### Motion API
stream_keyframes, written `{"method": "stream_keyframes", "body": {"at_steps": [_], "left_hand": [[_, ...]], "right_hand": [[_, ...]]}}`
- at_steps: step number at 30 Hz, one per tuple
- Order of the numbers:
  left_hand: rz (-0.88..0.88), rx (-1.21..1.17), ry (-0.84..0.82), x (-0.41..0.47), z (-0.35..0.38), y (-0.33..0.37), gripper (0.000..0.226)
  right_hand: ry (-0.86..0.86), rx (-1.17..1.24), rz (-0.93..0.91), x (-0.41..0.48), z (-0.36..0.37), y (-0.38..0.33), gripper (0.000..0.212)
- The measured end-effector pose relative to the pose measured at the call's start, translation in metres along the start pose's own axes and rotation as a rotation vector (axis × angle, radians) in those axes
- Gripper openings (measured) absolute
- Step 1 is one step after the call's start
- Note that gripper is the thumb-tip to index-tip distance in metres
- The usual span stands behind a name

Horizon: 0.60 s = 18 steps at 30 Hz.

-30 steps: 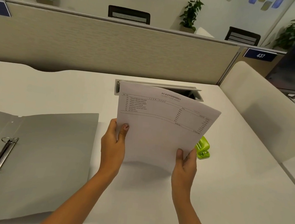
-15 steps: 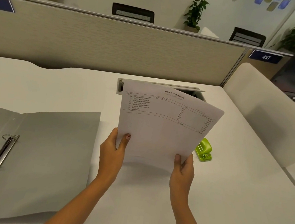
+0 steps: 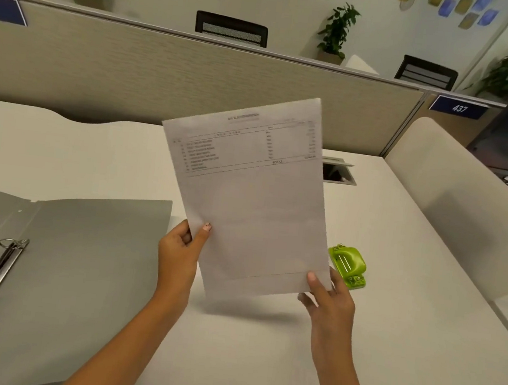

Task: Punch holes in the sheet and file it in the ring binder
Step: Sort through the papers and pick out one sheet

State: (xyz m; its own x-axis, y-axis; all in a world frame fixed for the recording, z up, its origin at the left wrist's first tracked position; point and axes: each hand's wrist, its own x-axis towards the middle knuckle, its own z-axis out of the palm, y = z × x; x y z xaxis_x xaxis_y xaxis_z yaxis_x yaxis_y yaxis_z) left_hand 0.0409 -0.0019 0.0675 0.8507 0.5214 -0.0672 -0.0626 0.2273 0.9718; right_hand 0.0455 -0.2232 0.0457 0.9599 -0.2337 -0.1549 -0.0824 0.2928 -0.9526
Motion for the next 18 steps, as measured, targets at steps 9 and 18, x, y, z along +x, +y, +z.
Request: {"method": "stream_keyframes", "body": {"at_steps": [9,18], "left_hand": [[-0.341,-0.392,-0.019,-0.026,0.027,-0.02,0.019],[-0.462,-0.484,-0.117,0.0,0.003,-0.015,0.009]], "right_hand": [[0.044,0.178,0.071,-0.019,0.043,0.018,0.029],[0.123,-0.008,0.008,0.007,0.024,0.006,0.024]]}}
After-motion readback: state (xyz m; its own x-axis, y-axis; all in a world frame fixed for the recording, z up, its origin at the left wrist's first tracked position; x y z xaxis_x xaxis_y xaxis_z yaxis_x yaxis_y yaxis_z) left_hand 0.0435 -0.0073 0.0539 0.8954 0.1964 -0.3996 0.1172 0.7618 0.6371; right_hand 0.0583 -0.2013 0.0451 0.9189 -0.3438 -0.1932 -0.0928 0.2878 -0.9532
